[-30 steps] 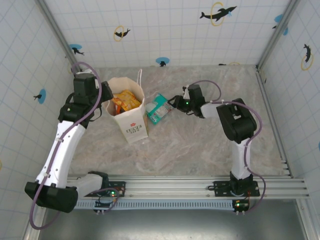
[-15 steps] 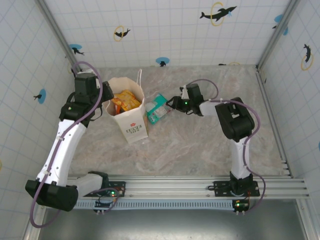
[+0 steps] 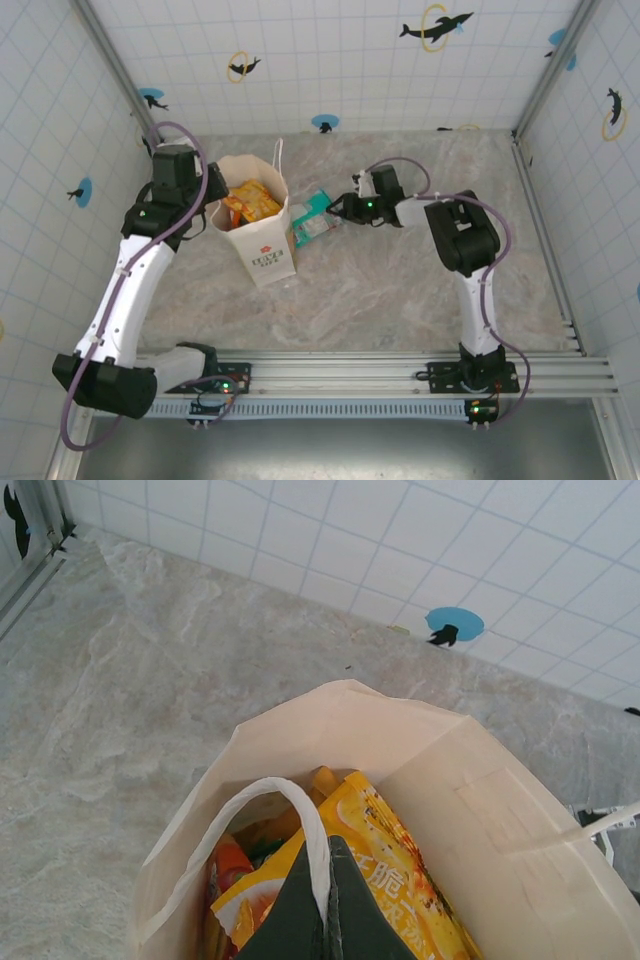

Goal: Place the snacks into the paper bag

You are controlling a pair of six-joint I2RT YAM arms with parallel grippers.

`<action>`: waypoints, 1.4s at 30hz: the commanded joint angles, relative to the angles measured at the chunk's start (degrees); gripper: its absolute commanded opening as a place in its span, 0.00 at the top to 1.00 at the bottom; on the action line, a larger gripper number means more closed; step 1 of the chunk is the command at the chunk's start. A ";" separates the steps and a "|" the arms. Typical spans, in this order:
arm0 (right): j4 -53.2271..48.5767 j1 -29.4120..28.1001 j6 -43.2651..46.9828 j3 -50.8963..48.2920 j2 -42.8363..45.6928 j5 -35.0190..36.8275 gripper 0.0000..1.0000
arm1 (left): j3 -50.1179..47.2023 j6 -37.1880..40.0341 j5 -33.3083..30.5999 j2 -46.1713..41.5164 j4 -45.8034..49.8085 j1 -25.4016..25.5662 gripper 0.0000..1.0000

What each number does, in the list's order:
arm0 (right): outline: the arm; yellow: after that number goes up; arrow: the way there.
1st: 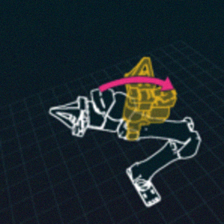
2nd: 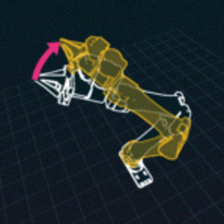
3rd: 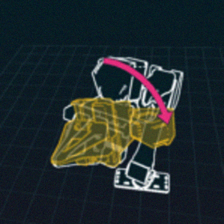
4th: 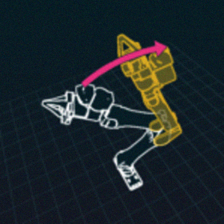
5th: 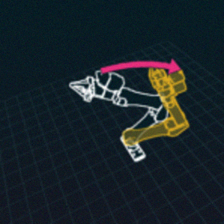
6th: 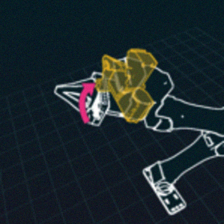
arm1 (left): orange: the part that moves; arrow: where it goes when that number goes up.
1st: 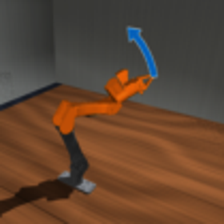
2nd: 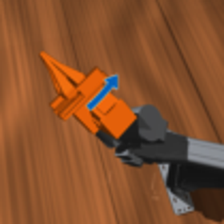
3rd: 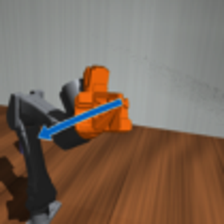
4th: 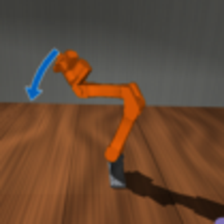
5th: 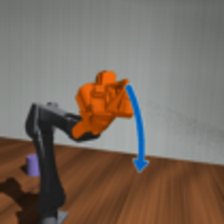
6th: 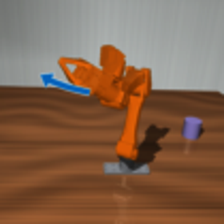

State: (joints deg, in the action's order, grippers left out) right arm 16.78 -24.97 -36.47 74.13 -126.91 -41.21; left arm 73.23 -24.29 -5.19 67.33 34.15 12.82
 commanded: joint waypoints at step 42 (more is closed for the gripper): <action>-1.46 0.10 4.41 -5.00 22.43 12.26 0.98 | 3.80 -0.54 0.83 -0.28 -0.37 0.10 1.00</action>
State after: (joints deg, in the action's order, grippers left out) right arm 18.59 -24.84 -37.08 69.14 -109.67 -34.74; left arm 74.78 -24.29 -5.08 67.77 34.09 12.82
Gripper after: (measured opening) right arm 0.189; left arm 0.045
